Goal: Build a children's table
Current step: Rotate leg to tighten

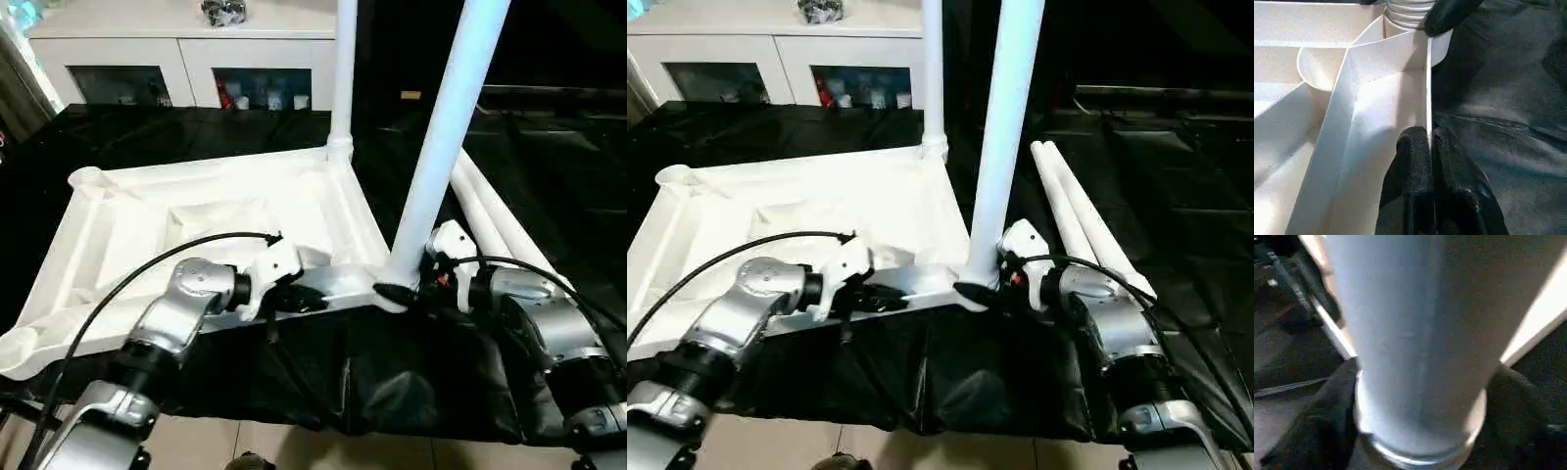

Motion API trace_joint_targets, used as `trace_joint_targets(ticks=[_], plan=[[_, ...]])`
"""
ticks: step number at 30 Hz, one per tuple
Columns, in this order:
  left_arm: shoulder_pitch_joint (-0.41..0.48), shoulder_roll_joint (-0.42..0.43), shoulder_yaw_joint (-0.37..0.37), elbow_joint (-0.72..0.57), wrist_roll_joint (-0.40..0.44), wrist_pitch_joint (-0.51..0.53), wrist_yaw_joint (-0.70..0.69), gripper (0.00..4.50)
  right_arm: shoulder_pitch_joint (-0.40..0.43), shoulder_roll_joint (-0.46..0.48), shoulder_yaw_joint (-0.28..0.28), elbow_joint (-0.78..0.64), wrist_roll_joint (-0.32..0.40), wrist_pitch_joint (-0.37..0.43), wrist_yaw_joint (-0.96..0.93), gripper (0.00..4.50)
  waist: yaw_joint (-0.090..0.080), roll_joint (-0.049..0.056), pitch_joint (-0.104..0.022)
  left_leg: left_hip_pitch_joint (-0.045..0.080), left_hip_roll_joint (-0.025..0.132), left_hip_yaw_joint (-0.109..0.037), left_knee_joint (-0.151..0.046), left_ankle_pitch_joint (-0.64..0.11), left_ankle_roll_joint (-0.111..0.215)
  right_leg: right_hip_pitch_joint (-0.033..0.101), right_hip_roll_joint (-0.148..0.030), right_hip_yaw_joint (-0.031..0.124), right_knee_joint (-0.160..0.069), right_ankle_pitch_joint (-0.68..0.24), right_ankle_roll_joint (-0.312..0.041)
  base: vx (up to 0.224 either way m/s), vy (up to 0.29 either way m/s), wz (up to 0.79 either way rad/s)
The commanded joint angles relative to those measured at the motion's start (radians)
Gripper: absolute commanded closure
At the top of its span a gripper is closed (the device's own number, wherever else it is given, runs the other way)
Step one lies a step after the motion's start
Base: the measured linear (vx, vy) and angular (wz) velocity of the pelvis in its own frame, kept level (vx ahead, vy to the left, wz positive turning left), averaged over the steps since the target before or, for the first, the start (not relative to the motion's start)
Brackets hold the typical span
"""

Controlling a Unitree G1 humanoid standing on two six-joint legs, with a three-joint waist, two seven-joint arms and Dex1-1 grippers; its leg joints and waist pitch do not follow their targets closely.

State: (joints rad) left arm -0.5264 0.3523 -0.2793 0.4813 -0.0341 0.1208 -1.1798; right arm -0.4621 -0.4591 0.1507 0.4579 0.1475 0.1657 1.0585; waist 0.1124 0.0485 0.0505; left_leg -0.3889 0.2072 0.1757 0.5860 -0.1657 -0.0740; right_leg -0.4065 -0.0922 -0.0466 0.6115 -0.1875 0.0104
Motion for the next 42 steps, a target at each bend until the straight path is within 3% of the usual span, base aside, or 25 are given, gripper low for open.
trace_joint_targets(ticks=[1,2,4,8,15,18,21,22,23,27,28,30,33,35,37,38,39,42], plan=[[-0.005,0.009,0.006,-0.045,-0.031,-0.036,-0.049,4.5,0.002,-0.018,-0.001,-0.021,0.004,0.021,0.005,1.23,-0.002,-0.015,-0.068,0.018,0.017,0.003,-0.066,-0.224,0.049,0.048,-0.037,0.026,-0.068,-0.164,-0.237,0.0,0.0,0.0],[-0.002,0.015,0.004,-0.045,-0.033,-0.035,-0.053,4.5,0.0,-0.018,0.004,-0.029,0.007,0.033,0.012,1.35,-0.002,-0.02,-0.069,0.016,0.016,0.004,-0.065,-0.209,0.051,0.049,-0.037,0.026,-0.067,-0.149,-0.239,0.0,0.0,0.0],[0.0,0.019,0.004,-0.046,-0.032,-0.035,-0.057,4.5,0.001,-0.02,0.009,-0.037,0.01,0.044,0.023,1.41,-0.001,-0.016,-0.069,0.016,0.017,0.004,-0.064,-0.203,0.054,0.048,-0.037,0.025,-0.065,-0.142,-0.241,0.0,0.0,0.0],[0.006,0.025,0.001,-0.049,-0.03,-0.036,-0.059,4.5,0.006,-0.019,0.015,-0.041,0.006,0.045,0.033,1.73,0.0,-0.018,-0.07,0.017,0.016,0.004,-0.062,-0.193,0.055,0.048,-0.037,0.026,-0.064,-0.128,-0.245,0.0,0.0,0.0],[0.008,0.019,0.005,-0.04,-0.014,-0.019,0.0,4.5,0.02,0.015,0.003,-0.036,0.02,0.063,-0.005,1.78,0.0,-0.017,-0.07,0.016,0.016,0.004,-0.062,-0.185,0.053,0.048,-0.038,0.026,-0.062,-0.13,-0.241,0.0,0.0,0.0],[-0.011,-0.012,0.016,-0.012,0.007,0.0,0.084,4.5,0.006,0.066,-0.028,0.025,0.006,0.042,-0.12,1.78,-0.005,-0.019,-0.07,0.016,0.015,0.005,-0.062,-0.19,0.044,0.046,-0.039,0.027,-0.064,-0.142,-0.241,0.0,0.0,0.0],[-0.069,-0.091,0.031,0.054,0.048,0.043,0.258,4.5,-0.042,0.183,-0.093,0.162,-0.007,0.024,-0.369,1.78,-0.012,-0.022,-0.068,0.019,0.011,0.002,-0.066,-0.213,0.018,0.045,-0.04,0.025,-0.07,-0.194,-0.231,0.0,0.0,0.0],[-0.107,-0.147,0.039,0.094,0.062,0.071,0.352,4.5,-0.075,0.254,-0.119,0.24,-0.015,0.015,-0.515,1.79,-0.017,-0.014,-0.066,0.02,0.01,0.002,-0.067,-0.229,0.001,0.04,-0.042,0.026,-0.072,-0.222,-0.231,0.0,0.0,0.0],[-0.119,-0.165,0.04,0.106,0.066,0.081,0.377,4.5,-0.086,0.278,-0.123,0.262,-0.019,0.011,-0.56,1.79,-0.022,-0.013,-0.065,0.024,0.008,-0.001,-0.071,-0.255,-0.018,0.042,-0.042,0.025,-0.077,-0.271,-0.219,0.0,0.0,0.0],[-0.149,-0.215,0.029,0.143,0.08,0.086,0.44,4.5,-0.128,0.353,-0.149,0.334,-0.01,0.003,-0.693,1.79,-0.022,-0.01,-0.069,0.02,0.007,0.0,-0.068,-0.241,-0.005,0.044,-0.041,0.027,-0.078,-0.224,-0.205,0.0,0.0,0.0],[-0.159,-0.243,0.011,0.156,0.09,0.083,0.448,4.5,-0.161,0.401,-0.152,0.386,-0.021,-0.038,-0.75,1.79,-0.023,0.001,-0.071,0.021,0.006,-0.002,-0.068,-0.237,-0.008,0.045,-0.041,0.026,-0.075,-0.207,-0.21,0.0,0.0,0.0],[-0.161,-0.254,0.0,0.162,0.096,0.078,0.442,4.5,-0.177,0.427,-0.147,0.409,-0.03,-0.077,-0.748,1.79,-0.027,-0.003,-0.07,0.018,0.006,-0.002,-0.069,-0.248,-0.012,0.047,-0.038,0.024,-0.076,-0.192,-0.214,0.0,0.0,0.0],[-0.163,-0.248,-0.004,0.171,0.106,0.068,0.438,4.5,-0.19,0.436,-0.156,0.422,-0.032,-0.102,-0.717,1.1,-0.026,-0.005,-0.071,0.018,0.007,-0.002,-0.068,-0.249,0.002,0.05,-0.037,0.023,-0.072,-0.15,-0.222,0.0,0.0,0.0],[-0.159,-0.233,0.0,0.17,0.103,0.055,0.427,4.5,-0.19,0.424,-0.156,0.411,-0.034,-0.101,-0.696,1.07,-0.027,-0.005,-0.069,0.018,0.007,-0.001,-0.07,-0.263,0.009,0.05,-0.037,0.023,-0.073,-0.161,-0.224,0.0,0.0,0.0],[-0.148,-0.212,0.002,0.161,0.096,0.032,0.4,4.5,-0.179,0.39,-0.144,0.386,-0.044,-0.1,-0.662,0.88,-0.029,-0.019,-0.069,0.018,0.008,0.001,-0.069,-0.262,0.017,0.051,-0.038,0.024,-0.076,-0.185,-0.221,0.0,0.0,0.0],[-0.143,-0.201,0.004,0.158,0.094,0.014,0.382,4.5,-0.176,0.371,-0.142,0.38,-0.05,-0.107,-0.64,0.75,-0.028,-0.015,-0.07,0.017,0.008,0.0,-0.068,-0.251,0.022,0.052,-0.039,0.025,-0.075,-0.187,-0.22,0.0,0.0,0.0],[-0.142,-0.199,0.005,0.157,0.094,0.012,0.379,4.5,-0.176,0.367,-0.142,0.378,-0.051,-0.108,-0.636,0.66,-0.028,-0.021,-0.07,0.016,0.008,0.001,-0.068,-0.242,0.025,0.052,-0.039,0.025,-0.075,-0.182,-0.218,0.0,0.0,0.0],[-0.12,-0.165,0.014,0.125,0.078,0.0,0.329,4.5,-0.148,0.307,-0.118,0.317,-0.074,-0.11,-0.583,0.43,-0.024,-0.018,-0.072,0.016,0.009,0.001,-0.064,-0.203,0.036,0.053,-0.037,0.024,-0.069,-0.137,-0.224,0.0,0.0,0.0]])
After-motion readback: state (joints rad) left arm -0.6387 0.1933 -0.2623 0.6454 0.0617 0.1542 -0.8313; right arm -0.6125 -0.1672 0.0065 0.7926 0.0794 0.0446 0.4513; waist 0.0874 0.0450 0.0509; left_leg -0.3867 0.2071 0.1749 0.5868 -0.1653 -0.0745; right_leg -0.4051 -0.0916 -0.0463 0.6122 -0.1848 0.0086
